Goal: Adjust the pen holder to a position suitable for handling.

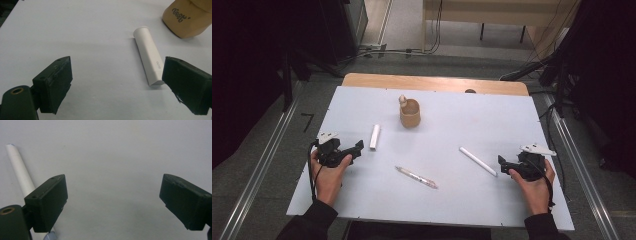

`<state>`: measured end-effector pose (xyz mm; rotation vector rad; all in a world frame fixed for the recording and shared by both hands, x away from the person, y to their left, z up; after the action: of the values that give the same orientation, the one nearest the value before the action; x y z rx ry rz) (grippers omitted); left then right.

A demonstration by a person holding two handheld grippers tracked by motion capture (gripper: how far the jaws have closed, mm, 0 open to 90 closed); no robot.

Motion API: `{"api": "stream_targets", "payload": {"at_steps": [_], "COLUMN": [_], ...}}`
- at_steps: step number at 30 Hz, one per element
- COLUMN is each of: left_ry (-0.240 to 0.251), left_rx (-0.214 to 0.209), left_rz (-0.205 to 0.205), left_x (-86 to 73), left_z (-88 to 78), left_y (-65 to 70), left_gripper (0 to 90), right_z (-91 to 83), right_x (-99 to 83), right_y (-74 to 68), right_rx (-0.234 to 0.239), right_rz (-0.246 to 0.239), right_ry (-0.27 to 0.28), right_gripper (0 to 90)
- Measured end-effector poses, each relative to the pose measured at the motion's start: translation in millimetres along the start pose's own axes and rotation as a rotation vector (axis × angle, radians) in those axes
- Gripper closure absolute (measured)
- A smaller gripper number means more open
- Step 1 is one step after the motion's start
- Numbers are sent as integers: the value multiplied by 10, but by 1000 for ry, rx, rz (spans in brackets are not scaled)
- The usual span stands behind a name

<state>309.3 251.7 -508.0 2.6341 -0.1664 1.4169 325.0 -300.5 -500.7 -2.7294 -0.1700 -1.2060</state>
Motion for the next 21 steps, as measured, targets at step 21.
{"api": "stream_targets", "payload": {"at_steps": [21], "left_ry": [11], "left_rx": [-57], "left_rz": [-8], "left_x": [204], "left_z": [130], "left_y": [165], "left_gripper": [103], "right_z": [-6], "right_x": [16], "right_y": [-62], "right_rx": [14], "right_rz": [-10], "right_ry": [5], "right_gripper": [68]}}
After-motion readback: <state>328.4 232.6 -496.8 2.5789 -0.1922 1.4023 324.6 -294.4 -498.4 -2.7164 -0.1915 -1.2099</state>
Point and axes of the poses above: each handheld gripper's, and its own axes: z roughly forward along the jaws, x roughly out of its top, y roughly to its right, the point moved 2 cm from there along z, roughly forward along the jaws, and after that the axes turned 10 degrees about z, right-handed, at the moved point
